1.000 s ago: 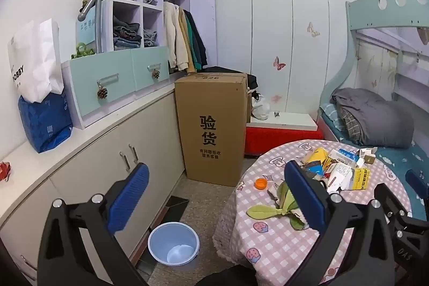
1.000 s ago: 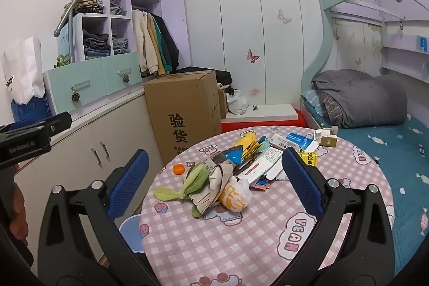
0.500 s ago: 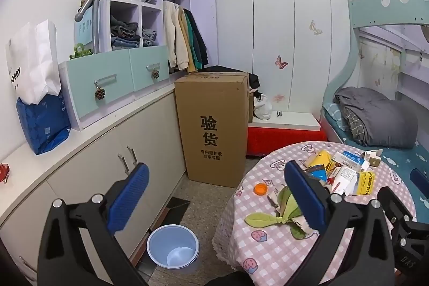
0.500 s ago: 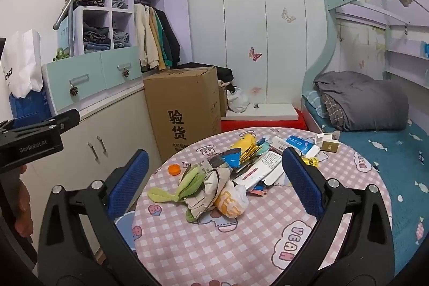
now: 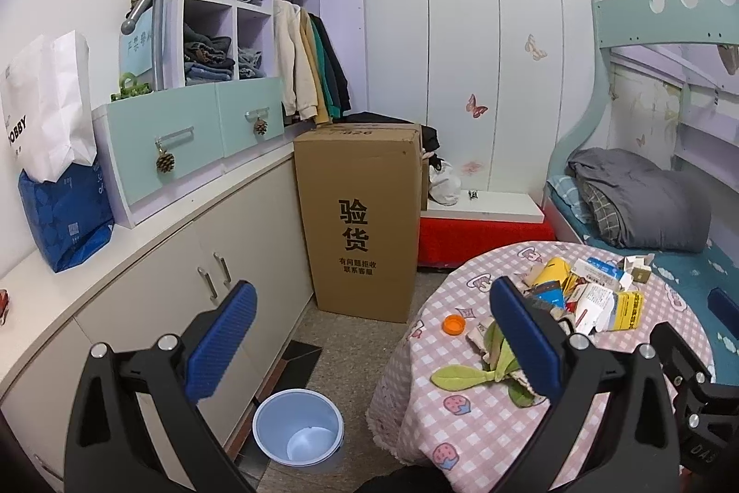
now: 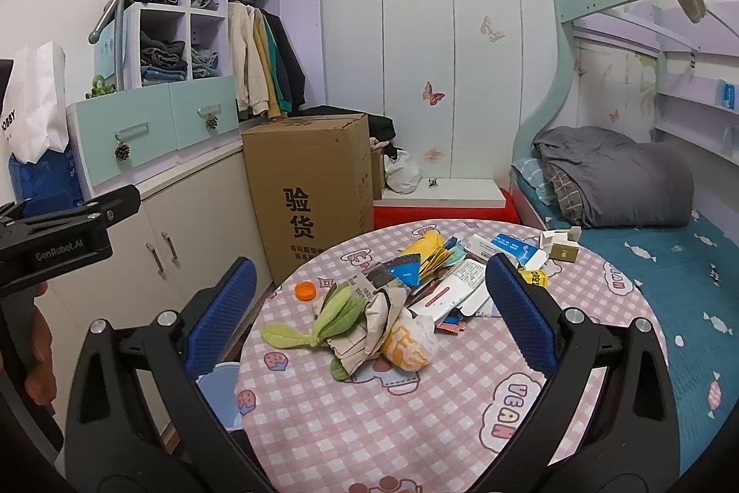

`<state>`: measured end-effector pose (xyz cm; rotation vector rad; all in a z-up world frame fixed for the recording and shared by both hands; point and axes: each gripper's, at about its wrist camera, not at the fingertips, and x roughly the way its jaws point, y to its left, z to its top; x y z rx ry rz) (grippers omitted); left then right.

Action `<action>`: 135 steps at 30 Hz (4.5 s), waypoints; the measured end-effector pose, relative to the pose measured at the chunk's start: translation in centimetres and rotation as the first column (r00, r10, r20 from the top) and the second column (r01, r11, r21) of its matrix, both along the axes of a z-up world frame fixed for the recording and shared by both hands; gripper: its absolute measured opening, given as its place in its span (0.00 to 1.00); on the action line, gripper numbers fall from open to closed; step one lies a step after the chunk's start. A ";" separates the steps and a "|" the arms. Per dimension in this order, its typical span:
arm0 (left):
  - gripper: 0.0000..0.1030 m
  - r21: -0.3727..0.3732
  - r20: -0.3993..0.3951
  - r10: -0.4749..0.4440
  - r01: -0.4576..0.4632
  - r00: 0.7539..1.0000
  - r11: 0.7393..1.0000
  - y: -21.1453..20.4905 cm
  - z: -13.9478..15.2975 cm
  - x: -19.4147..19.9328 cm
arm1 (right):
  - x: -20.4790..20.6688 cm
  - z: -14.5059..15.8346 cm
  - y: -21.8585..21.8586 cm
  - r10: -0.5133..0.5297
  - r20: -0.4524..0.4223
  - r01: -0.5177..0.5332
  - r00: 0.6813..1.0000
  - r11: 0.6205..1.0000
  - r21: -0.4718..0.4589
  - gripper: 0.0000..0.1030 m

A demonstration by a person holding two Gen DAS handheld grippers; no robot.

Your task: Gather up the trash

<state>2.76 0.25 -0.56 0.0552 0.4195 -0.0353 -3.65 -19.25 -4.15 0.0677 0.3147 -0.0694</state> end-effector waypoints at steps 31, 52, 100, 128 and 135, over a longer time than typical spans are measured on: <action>0.96 -0.001 -0.006 -0.034 0.034 0.999 0.999 0.5 -0.3 -1.1 | -0.8 0.3 0.2 -0.035 -0.020 0.035 0.999 0.999 0.025 0.94; 0.96 0.001 -0.069 -0.050 0.050 0.996 0.999 -0.2 -2.0 0.7 | 0.9 -1.2 -0.8 -0.041 -0.076 0.046 0.996 0.997 0.058 0.94; 0.05 -0.199 -0.408 -0.451 0.405 0.794 0.893 -8.8 -15.6 11.9 | 8.0 -8.5 -5.6 -0.062 -0.271 0.111 0.961 0.979 0.169 0.94; 0.04 -0.342 -0.293 -0.444 0.341 0.847 0.876 -1.3 -12.2 10.5 | 13.6 -6.5 -1.2 0.054 -0.303 -0.045 0.951 0.998 0.039 0.21; 0.04 -0.388 -0.242 -0.411 0.300 0.879 0.871 2.8 -9.9 9.7 | 11.4 -2.0 0.8 0.079 -0.199 -0.082 0.977 0.997 -0.006 0.21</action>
